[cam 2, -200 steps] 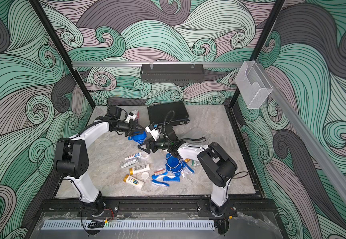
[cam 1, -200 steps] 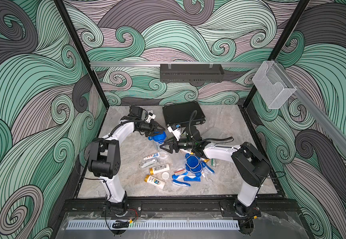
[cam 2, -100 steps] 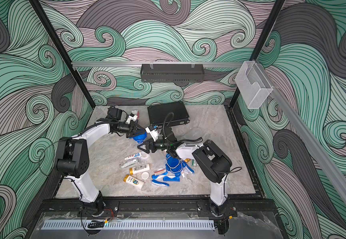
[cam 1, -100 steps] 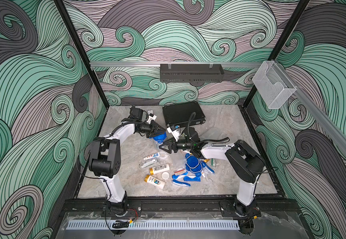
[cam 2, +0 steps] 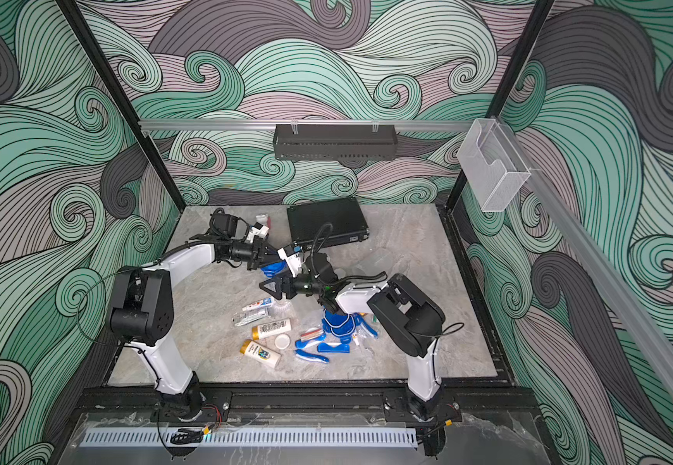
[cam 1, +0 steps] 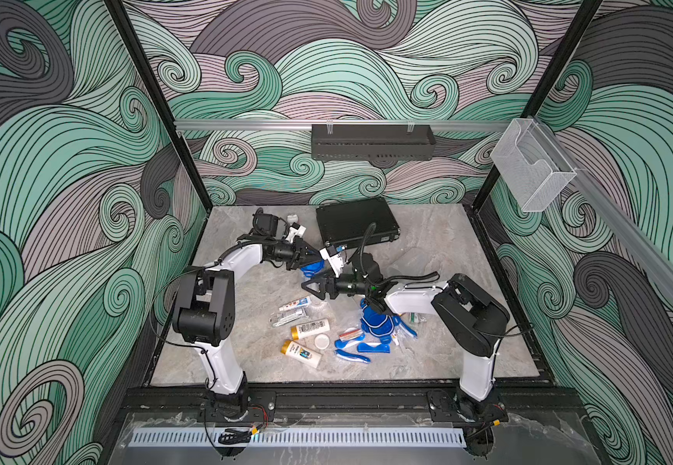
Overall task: Take out toiletry kits
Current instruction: Unfasten the latch on the container.
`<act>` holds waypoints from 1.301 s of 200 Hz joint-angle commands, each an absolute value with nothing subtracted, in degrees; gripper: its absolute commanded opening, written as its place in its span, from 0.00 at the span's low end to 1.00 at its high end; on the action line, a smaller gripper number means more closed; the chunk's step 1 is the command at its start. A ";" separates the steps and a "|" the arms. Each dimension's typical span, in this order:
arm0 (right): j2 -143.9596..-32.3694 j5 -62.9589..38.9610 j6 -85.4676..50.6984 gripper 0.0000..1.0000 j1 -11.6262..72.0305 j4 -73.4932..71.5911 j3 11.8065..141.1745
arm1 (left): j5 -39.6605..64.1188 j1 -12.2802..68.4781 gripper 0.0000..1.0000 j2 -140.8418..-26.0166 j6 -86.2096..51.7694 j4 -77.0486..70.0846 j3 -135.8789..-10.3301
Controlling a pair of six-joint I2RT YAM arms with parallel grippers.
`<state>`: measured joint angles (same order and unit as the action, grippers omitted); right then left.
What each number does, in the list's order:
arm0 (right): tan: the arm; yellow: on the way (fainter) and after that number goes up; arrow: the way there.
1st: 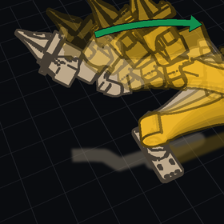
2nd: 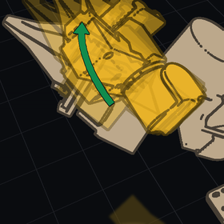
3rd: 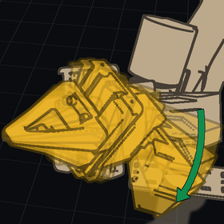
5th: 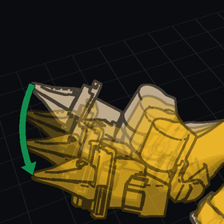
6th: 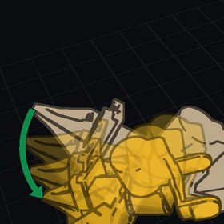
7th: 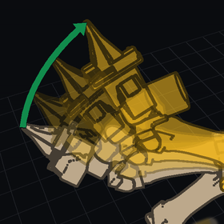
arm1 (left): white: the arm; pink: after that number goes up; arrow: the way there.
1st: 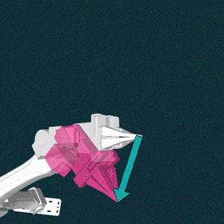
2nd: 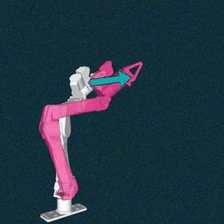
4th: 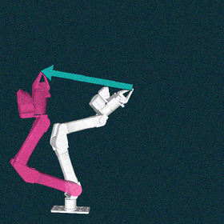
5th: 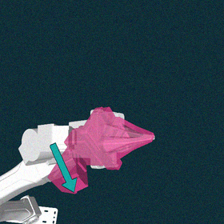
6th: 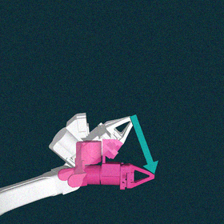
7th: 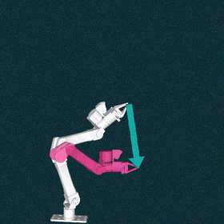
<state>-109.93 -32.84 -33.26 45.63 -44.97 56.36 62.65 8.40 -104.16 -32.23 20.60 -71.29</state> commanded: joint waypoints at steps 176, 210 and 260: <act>-111.86 -17.75 -42.25 0.79 48.14 -61.10 55.20 | 55.97 7.95 0.14 -108.42 -34.72 21.58 -64.60; -111.79 -14.87 -43.89 0.79 48.95 -61.02 55.57 | 55.95 7.99 0.14 -108.59 -34.85 21.49 -64.41; -113.04 -15.31 -47.03 0.79 49.22 -66.77 55.63 | 55.98 7.98 0.13 -108.55 -35.07 21.23 -64.07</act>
<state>-113.19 -18.35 -45.34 49.67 -58.67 53.95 63.99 7.62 -103.79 -35.18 13.67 -67.77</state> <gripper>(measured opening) 0.795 0.133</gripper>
